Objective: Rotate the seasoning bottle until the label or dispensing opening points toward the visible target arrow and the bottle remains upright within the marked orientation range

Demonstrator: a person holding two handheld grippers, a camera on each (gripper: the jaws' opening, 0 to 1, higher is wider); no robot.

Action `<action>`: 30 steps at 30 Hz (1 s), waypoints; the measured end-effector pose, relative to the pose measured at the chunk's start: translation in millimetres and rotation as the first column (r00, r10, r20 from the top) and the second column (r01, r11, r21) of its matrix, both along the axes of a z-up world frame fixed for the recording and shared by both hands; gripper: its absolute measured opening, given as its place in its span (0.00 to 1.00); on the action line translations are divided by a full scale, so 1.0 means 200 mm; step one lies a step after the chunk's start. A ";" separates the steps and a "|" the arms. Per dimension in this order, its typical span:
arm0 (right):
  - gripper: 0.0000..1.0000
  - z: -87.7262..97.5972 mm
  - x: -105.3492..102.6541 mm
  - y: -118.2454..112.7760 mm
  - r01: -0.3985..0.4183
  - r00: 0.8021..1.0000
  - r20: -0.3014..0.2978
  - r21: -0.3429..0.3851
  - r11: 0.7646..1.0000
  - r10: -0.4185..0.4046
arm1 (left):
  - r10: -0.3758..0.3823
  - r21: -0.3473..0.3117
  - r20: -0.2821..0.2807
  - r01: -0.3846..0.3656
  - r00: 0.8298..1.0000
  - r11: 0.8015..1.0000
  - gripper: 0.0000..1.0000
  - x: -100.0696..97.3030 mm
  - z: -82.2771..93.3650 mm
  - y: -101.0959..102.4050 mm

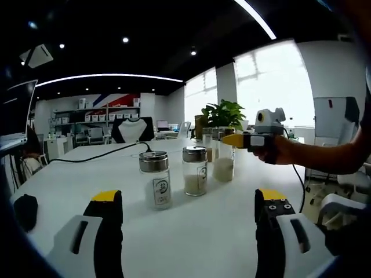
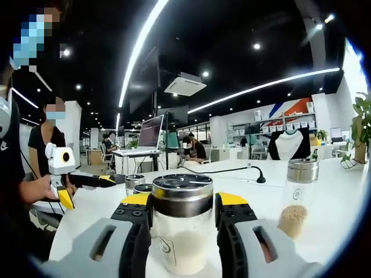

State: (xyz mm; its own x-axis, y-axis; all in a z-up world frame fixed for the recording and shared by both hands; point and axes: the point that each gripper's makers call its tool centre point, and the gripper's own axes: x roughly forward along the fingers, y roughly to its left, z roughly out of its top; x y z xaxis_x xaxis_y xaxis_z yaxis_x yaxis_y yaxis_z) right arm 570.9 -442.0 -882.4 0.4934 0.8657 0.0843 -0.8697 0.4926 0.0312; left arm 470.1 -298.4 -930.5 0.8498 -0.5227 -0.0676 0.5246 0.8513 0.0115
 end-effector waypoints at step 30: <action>0.54 0.06 0.38 -0.43 0.429 0.903 0.024 -0.118 0.896 -0.429 | 0.007 0.006 -0.002 -0.007 1.000 1.000 1.00 -0.03 0.01 0.01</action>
